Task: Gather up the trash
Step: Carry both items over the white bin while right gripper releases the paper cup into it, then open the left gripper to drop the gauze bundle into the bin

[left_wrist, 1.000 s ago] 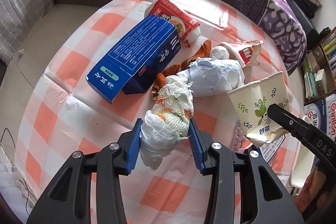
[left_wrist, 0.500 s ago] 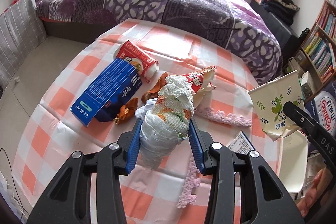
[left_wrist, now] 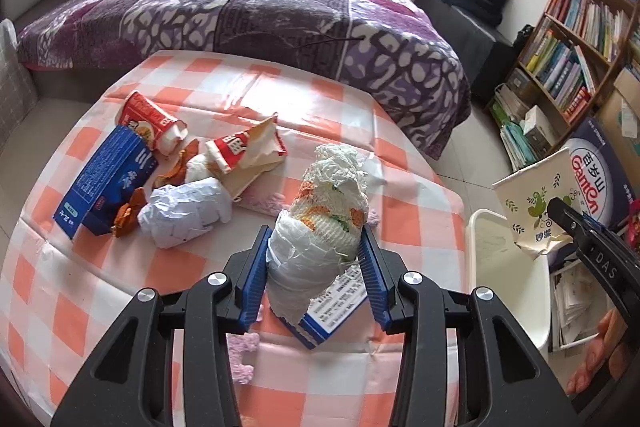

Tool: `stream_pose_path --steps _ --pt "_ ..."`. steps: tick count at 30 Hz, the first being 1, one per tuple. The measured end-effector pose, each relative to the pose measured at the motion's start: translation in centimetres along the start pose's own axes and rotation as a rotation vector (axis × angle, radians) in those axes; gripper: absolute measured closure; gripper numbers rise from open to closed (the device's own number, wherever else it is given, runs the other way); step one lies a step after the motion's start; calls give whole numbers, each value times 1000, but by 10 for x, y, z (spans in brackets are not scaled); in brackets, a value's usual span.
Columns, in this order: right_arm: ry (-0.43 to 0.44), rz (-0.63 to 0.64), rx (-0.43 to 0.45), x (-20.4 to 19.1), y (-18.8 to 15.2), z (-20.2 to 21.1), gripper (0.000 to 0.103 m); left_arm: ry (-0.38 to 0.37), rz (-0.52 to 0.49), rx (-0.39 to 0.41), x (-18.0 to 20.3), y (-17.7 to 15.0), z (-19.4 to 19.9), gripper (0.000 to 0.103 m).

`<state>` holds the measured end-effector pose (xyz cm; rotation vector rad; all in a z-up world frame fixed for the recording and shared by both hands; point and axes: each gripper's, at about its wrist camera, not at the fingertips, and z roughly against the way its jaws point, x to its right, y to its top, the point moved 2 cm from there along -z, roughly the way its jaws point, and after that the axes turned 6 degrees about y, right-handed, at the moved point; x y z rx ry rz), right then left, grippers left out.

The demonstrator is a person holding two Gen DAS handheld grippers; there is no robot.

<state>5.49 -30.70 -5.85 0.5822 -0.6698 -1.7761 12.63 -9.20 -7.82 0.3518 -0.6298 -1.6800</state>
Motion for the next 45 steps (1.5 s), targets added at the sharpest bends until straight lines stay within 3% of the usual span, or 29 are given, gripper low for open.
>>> stream_pose_path --steps 11,16,18,24,34,36,37,38,41,45 --pt "-111 -206 -16 90 -2 10 76 -121 -113 -21 73 -14 -7 60" --pt "-121 -272 -10 118 -3 16 74 -175 -152 -44 101 -23 -12 60" --pt "-124 -296 -2 129 -4 20 58 -193 -169 -53 113 -27 -14 60" --pt "-127 -363 49 152 -1 33 35 -229 -218 -93 143 -43 -22 60" --pt "-80 -484 125 165 8 53 17 -346 -187 -216 195 -59 -43 57" --pt "-53 -516 140 166 10 58 17 -379 -183 -242 205 -57 -44 50" --pt "-38 -530 151 166 12 60 17 -388 -182 -251 207 -56 -43 40" --pt "-25 -543 162 166 13 63 16 -391 -180 -256 208 -54 -42 32" --pt "19 -572 177 158 17 67 13 -356 -191 -252 198 -50 -35 31" --pt "91 -554 178 127 19 65 10 -252 -183 -212 153 -48 -25 28"
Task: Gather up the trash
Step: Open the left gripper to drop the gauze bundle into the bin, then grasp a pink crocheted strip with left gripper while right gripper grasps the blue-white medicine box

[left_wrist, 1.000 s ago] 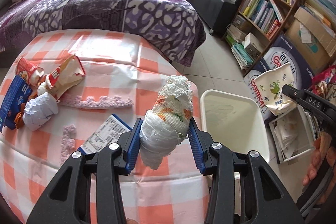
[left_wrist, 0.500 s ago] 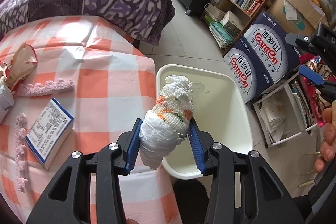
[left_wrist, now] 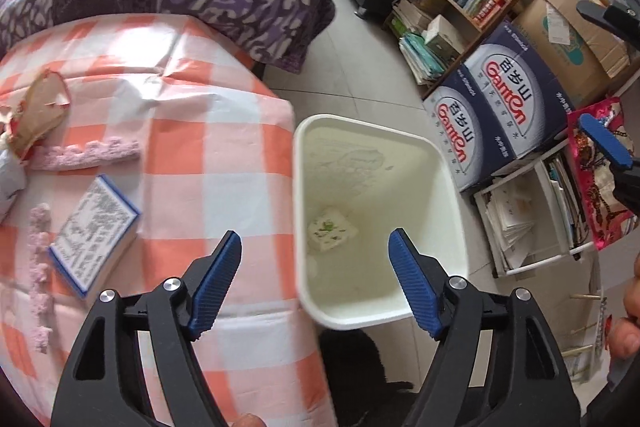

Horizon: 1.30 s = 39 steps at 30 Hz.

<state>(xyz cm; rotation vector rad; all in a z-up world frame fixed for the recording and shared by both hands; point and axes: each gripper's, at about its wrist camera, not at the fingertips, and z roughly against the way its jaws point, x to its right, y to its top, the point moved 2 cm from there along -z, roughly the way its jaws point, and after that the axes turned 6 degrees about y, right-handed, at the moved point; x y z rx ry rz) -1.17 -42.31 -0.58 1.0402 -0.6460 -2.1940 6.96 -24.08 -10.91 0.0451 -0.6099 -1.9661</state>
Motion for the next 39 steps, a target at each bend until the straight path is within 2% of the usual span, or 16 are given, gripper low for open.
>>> stream_pose_path --steps 3,7,14,17,20,24,30,36,38,39 --pt "-1 75 -17 -24 -17 -8 8 115 1 31 -36 -9 17 28" --pt "19 155 -103 -52 -45 -27 7 234 28 57 -85 -23 30 28" --pt "22 213 -279 -78 -94 -69 7 414 52 -54 -160 -31 24 28" --pt "36 210 -379 -88 -118 -88 7 426 104 -107 -191 -37 17 28" --pt "24 220 -457 -96 -140 -106 7 446 112 -169 -209 -42 8 28" --pt "1 224 -509 -104 -157 -126 7 427 127 -218 -216 -46 -1 28" --pt "-5 182 -563 -108 -173 -141 7 415 101 -221 -209 -42 -11 29" --pt "-24 162 -603 -113 -189 -152 7 406 77 -224 -206 -46 -15 54" --pt "-27 149 -633 -113 -197 -158 7 390 65 -219 -205 -47 -14 75" --pt "-28 138 -646 -114 -201 -160 7 390 62 -217 -205 -48 -12 77"
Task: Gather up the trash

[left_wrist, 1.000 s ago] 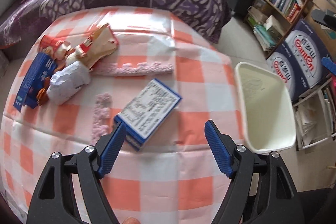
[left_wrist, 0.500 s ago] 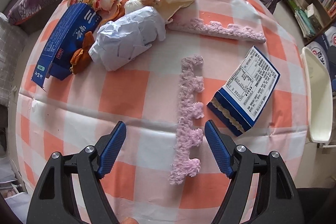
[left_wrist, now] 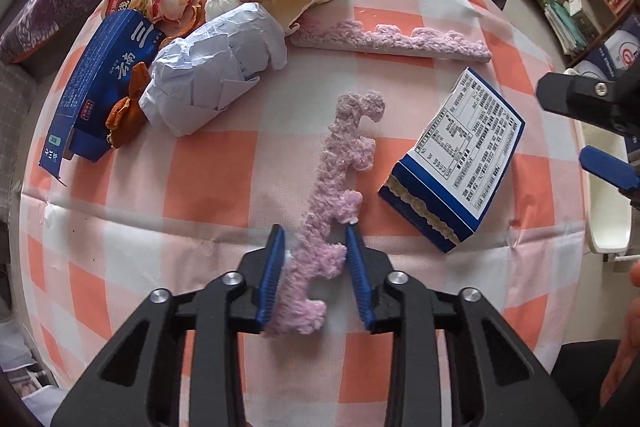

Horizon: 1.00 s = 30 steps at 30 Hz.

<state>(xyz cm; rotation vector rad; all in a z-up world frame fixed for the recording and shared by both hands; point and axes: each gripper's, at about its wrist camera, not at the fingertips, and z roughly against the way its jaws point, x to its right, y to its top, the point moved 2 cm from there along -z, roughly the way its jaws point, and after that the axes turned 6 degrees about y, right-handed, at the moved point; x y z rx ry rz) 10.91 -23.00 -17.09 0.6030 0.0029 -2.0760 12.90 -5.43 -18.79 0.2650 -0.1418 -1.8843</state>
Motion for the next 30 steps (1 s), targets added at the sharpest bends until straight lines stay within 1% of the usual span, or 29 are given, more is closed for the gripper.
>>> stream_pose_path --steps 3,7,13,18,19,21,22,25,26,28,30 --pt "0 -20 -15 -3 -5 -10 7 -4 10 0 -6 -4 1 77" --pt "-14 -28 5 -10 -7 -16 7 12 58 17 -26 -6 7 77" --pt "-23 -61 40 -23 -10 -29 7 13 165 100 -58 -5 38 77" --pt "-61 -24 30 -33 -15 -44 7 24 236 167 -81 -2 58 77" --pt "-73 -3 34 -36 -16 -45 6 24 249 175 -83 0 60 77" --pt "-72 53 37 -42 -19 -47 7 16 271 190 -97 -8 67 77" --pt "-66 77 34 -44 -20 -48 9 12 283 197 -100 -9 68 77" --pt "-62 146 32 -50 -22 -46 31 -27 326 218 -113 -16 78 77" --pt "-49 167 25 -52 -22 -45 41 -43 341 231 -115 -16 81 77" --pt "11 172 -4 -53 -23 -45 42 -73 356 266 -116 -16 88 76" --pt "56 175 -14 -56 -22 -41 46 -78 361 301 -116 -14 96 76"
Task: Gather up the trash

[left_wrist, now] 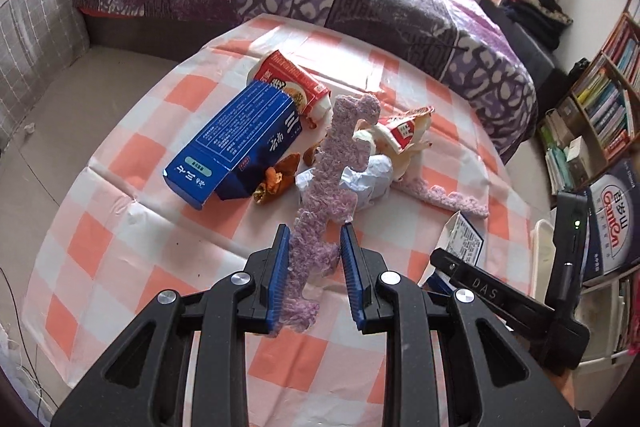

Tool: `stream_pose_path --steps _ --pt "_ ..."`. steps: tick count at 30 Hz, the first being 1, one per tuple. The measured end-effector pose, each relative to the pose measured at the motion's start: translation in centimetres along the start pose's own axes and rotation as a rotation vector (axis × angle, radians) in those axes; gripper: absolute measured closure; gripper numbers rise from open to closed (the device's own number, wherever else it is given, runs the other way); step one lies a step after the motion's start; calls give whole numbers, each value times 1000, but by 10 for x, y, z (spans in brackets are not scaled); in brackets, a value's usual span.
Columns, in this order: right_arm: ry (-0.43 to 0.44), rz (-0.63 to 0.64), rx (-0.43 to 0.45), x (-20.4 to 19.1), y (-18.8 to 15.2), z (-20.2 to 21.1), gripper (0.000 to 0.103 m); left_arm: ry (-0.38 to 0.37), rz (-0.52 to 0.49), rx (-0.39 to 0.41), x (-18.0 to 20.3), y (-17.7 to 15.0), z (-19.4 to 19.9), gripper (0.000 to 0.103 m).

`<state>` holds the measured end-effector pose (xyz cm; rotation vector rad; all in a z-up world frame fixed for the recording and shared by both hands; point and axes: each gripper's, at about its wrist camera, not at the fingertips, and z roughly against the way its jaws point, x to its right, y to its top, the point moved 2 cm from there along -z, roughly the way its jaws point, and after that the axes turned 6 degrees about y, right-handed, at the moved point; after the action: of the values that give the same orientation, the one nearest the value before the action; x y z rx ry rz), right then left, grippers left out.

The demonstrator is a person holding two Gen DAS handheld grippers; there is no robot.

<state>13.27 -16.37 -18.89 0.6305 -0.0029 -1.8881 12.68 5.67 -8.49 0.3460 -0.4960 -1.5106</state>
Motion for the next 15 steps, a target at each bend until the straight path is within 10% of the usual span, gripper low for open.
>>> stream_pose_path --steps 15 --pt "-49 364 471 -45 4 113 46 25 33 150 8 16 28 77"
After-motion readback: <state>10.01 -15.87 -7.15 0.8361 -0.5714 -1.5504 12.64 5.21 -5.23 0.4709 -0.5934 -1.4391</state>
